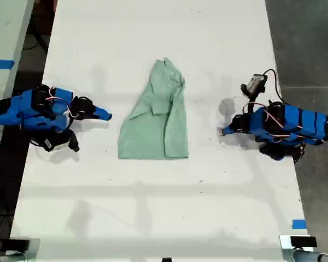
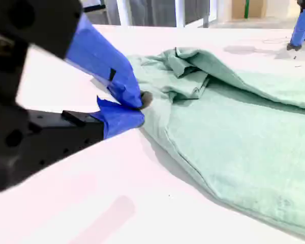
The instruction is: Fold t shirt
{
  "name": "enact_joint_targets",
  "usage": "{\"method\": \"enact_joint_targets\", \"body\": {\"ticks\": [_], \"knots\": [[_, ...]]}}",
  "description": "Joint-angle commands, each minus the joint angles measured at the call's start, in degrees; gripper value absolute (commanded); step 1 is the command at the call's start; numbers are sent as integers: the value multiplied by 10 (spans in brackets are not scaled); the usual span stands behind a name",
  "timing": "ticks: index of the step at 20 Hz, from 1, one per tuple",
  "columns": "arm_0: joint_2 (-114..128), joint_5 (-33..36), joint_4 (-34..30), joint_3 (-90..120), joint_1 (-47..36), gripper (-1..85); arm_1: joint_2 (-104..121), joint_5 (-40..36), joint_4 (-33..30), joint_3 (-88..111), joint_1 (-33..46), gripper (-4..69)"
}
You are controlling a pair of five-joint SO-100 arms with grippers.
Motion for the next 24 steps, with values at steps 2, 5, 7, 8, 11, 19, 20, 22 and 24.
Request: {"method": "enact_joint_targets", "body": {"ticks": [2, 5, 7, 8, 11, 19, 20, 22, 24], "knots": [[5, -47, 11, -18, 32, 0, 6, 12, 2, 14, -12, 2], [-73, -81, 50, -118, 37, 0, 6, 11, 2, 14, -10, 2], [-205, -80, 62, -210, 43, 0, 6, 11, 2, 14, -10, 2], [-279, -77, 62, -249, 58, 0, 6, 11, 2, 14, -11, 2], [-532, -76, 62, -360, 105, 0, 6, 11, 2, 14, -11, 2], [-795, -78, -4, -458, 128, 189, 6, 11, 2, 14, -13, 2], [-825, -70, -9, -474, 130, 188, 6, 11, 2, 14, -14, 2], [-892, -60, -11, -512, 128, 186, 6, 11, 2, 14, -15, 2], [-968, -47, -10, -556, 126, 184, 6, 10, 2, 14, -15, 2]]}}
